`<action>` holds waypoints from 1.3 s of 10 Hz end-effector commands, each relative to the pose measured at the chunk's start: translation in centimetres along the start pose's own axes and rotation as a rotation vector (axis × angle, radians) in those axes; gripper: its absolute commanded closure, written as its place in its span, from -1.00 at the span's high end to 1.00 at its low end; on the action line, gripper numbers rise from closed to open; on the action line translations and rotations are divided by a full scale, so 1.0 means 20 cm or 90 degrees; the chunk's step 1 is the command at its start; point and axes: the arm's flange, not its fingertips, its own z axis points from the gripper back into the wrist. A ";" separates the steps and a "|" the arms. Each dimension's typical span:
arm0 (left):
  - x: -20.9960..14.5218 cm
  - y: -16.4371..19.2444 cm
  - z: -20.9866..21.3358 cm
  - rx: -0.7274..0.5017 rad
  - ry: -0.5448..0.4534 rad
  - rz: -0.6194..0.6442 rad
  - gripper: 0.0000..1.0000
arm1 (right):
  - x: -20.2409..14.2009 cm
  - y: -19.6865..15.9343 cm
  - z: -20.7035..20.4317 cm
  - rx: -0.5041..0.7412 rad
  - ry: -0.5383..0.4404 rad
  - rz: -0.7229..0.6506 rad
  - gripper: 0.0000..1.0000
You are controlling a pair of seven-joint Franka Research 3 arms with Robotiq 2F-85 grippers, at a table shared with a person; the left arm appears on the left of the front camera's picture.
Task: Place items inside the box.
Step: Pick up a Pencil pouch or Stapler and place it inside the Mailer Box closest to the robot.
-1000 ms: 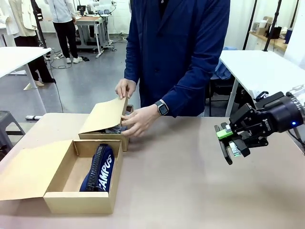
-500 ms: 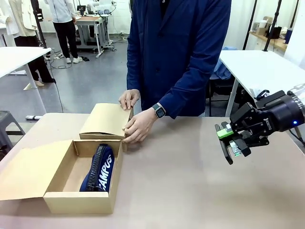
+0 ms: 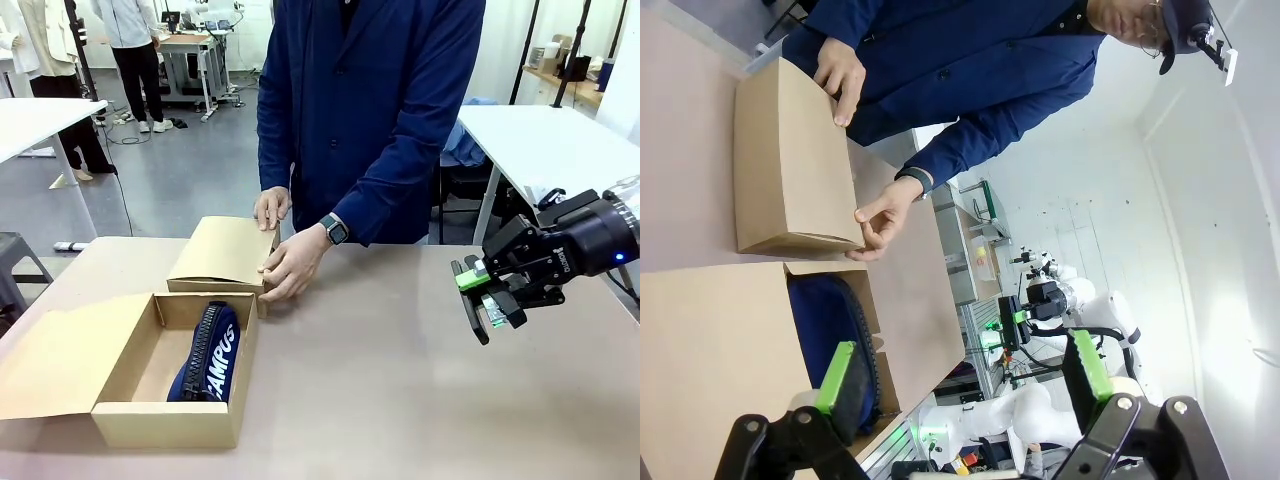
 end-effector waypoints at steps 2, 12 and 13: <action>0.00 -0.01 0.00 -0.012 -0.007 -0.012 1.00 | 0.00 0.02 0.01 0.011 0.000 -0.006 -0.27; 0.00 -0.01 0.00 -0.012 -0.007 -0.012 1.00 | 0.13 0.86 -1.57 -0.055 0.117 0.080 -0.27; 0.00 -0.01 0.00 -0.012 -0.007 -0.012 1.00 | 0.11 0.87 -1.67 -0.051 0.109 0.098 -0.27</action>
